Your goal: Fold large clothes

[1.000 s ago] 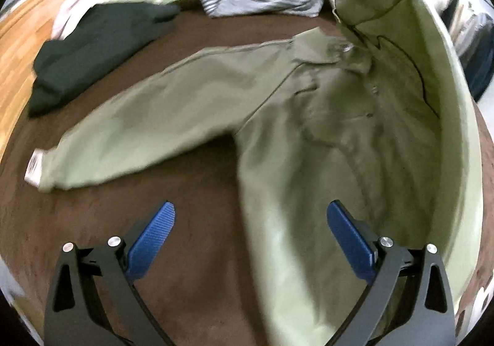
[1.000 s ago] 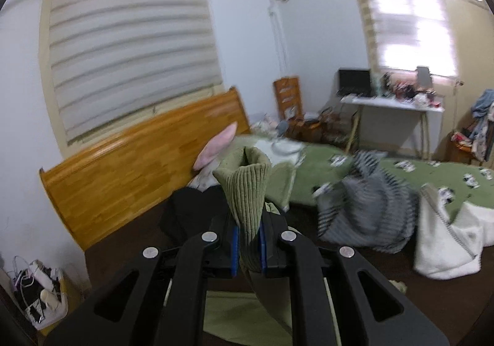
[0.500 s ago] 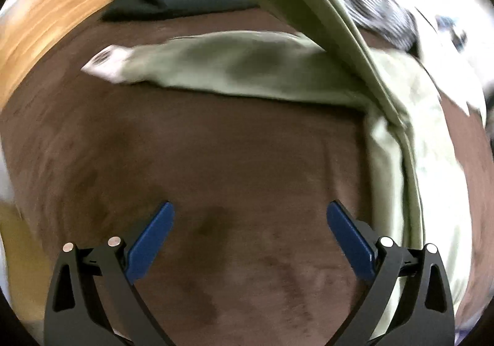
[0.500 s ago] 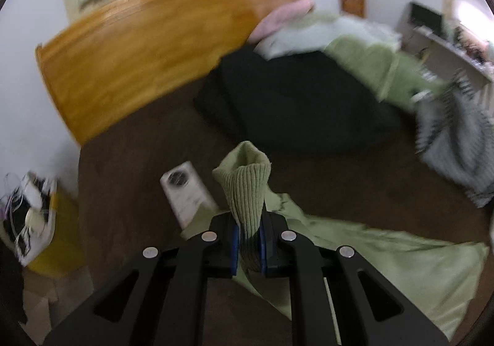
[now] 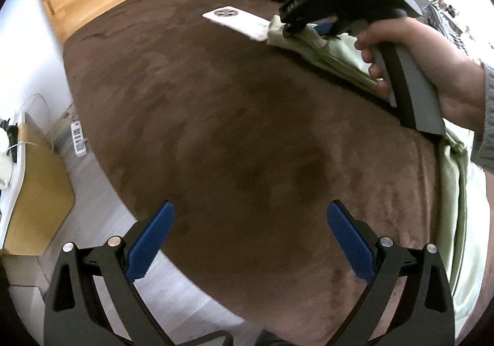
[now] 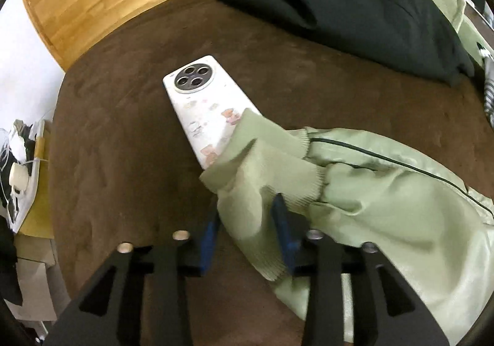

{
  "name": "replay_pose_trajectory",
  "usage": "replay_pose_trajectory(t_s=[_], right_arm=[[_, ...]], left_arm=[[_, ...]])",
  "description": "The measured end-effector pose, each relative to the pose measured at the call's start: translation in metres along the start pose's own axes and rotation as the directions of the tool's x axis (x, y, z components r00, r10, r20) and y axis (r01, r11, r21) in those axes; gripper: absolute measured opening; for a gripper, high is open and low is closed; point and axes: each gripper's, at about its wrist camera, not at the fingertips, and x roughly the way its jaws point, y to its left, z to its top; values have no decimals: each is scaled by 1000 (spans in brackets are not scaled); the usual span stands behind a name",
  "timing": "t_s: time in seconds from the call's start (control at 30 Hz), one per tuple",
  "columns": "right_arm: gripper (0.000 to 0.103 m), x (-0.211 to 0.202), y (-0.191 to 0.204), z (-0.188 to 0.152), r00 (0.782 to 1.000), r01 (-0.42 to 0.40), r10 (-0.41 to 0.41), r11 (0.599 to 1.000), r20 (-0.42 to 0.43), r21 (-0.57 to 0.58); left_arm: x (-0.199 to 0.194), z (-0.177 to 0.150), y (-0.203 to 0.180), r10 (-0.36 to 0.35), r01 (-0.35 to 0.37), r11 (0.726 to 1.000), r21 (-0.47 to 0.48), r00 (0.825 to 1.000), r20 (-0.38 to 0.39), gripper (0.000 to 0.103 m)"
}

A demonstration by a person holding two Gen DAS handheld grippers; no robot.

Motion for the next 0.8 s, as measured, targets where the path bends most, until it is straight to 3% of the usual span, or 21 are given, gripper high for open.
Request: replay_pose_trajectory(t_s=[0.03,0.07,0.27,0.47,0.6,0.8], right_arm=[[62,-1,2,0,1000,-17,17,1000,5,0],[72,-2,2,0,1000,-22,22,1000,9,3],[75,-34,-5,19,992,-103,100,994,72,38],[79,-123,-45,28,970,-127,103,987,222,98],[79,-187,-96,8,962,-54,14,989,272,140],[79,-261,-175,-50,955,91,-151,969,257,230]], left_arm=[[1,0,2,3,-3,1000,-1,1000,-3,97],[0,0,3,7,-7,1000,0,1000,-3,97],[-11,5,0,-5,6,1000,-14,1000,16,97],[-38,33,-28,-79,77,996,36,995,62,97],[-52,59,-55,-138,128,986,103,986,95,97],[-55,101,-112,-200,174,961,215,975,102,97]])
